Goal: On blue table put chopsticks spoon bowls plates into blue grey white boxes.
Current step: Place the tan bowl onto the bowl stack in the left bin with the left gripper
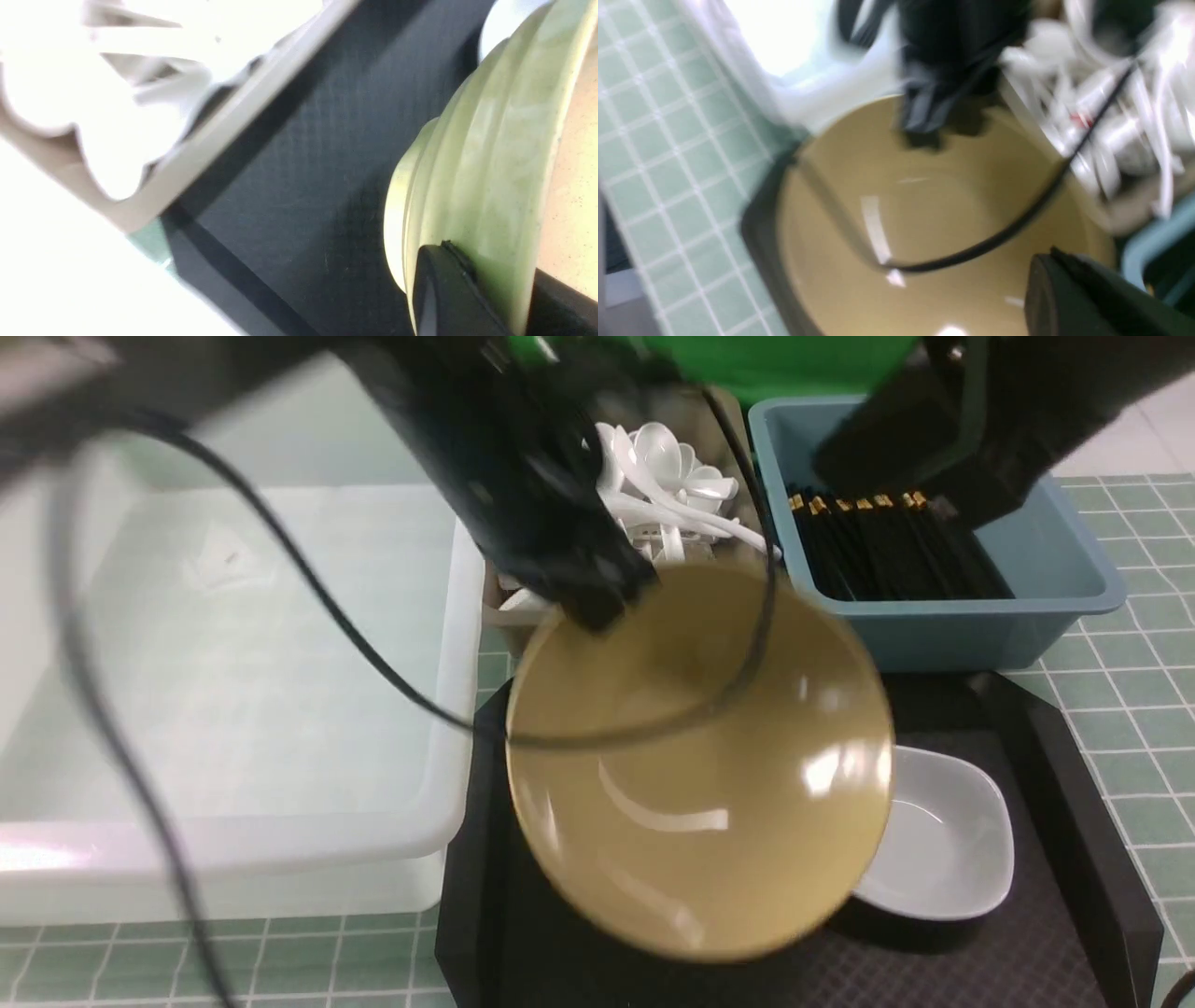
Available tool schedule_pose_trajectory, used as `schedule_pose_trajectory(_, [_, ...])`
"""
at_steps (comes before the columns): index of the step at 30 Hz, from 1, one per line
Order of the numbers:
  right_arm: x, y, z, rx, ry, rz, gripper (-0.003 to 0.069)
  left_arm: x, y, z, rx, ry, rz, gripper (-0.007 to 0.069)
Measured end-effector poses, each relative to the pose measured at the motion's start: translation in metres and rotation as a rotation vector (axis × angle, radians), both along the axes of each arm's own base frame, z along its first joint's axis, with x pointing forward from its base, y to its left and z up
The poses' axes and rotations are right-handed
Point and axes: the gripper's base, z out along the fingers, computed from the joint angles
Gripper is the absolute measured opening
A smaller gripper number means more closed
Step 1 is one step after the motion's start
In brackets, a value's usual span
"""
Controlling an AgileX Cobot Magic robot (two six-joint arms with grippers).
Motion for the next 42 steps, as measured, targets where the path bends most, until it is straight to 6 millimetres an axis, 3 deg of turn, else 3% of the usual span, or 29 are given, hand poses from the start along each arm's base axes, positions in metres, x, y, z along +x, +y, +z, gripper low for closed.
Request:
schedule_pose_trajectory(1, [-0.001,0.001,0.001,0.001,-0.003,0.006,0.0037,-0.001,0.002,0.003,-0.010,-0.001,0.007,0.0009])
schedule_pose_trajectory(2, [-0.009,0.008,0.007,0.011,-0.024,0.050,0.0037,-0.005,0.020,0.021,-0.056,-0.026,0.053,0.0008])
schedule_pose_trajectory(4, [-0.017,0.016,0.013,0.024,-0.050,0.097,0.0037,-0.009,0.048,0.039,-0.097,-0.046,0.130,0.0008])
schedule_pose_trajectory(7, [-0.027,0.025,0.020,0.045,-0.088,0.145,0.0038,-0.017,0.104,0.065,-0.136,-0.098,0.293,0.0008])
schedule_pose_trajectory(10, [-0.033,0.032,0.022,0.045,-0.112,0.173,0.0038,-0.029,0.166,0.072,-0.152,-0.127,0.520,0.0008])
schedule_pose_trajectory(11, [-0.034,0.033,0.022,0.043,-0.114,0.177,0.0038,-0.032,0.180,0.070,-0.152,-0.123,0.571,0.0007])
schedule_pose_trajectory(13, [-0.035,0.034,0.022,0.040,-0.118,0.183,0.0038,-0.042,0.242,0.046,-0.156,-0.082,0.816,0.0007])
schedule_pose_trajectory(16, [-0.035,0.034,0.022,0.039,-0.122,0.182,0.0038,-0.048,0.275,0.021,-0.175,-0.044,0.955,0.0007])
schedule_pose_trajectory(17, [-0.035,0.034,0.022,0.039,-0.123,0.181,0.0038,-0.049,0.277,0.015,-0.176,-0.031,0.968,0.0007])
schedule_pose_trajectory(19, [-0.035,0.034,0.022,0.037,-0.125,0.183,0.0038,-0.058,0.303,-0.014,-0.195,0.000,1.090,0.0007])
schedule_pose_trajectory(23, [-0.034,0.035,0.022,0.041,-0.141,0.189,0.0038,-0.059,0.320,-0.044,-0.183,0.006,1.148,0.0008])
schedule_pose_trajectory(28, [-0.029,0.040,0.018,0.031,-0.137,0.190,0.0038,-0.050,0.326,-0.062,-0.178,0.039,1.154,0.0022])
schedule_pose_trajectory(34, [-0.024,0.045,0.012,0.017,-0.124,0.192,0.0038,-0.042,0.334,-0.080,-0.151,0.078,1.162,0.0090])
schedule_pose_trajectory(39, [-0.023,0.045,0.012,0.013,-0.124,0.192,0.0038,-0.041,0.338,-0.086,-0.110,0.107,1.148,0.0239])
schedule_pose_trajectory(42, [-0.023,0.044,0.011,0.002,-0.124,0.191,0.0038,-0.040,0.340,-0.071,-0.092,0.092,1.128,0.0353])
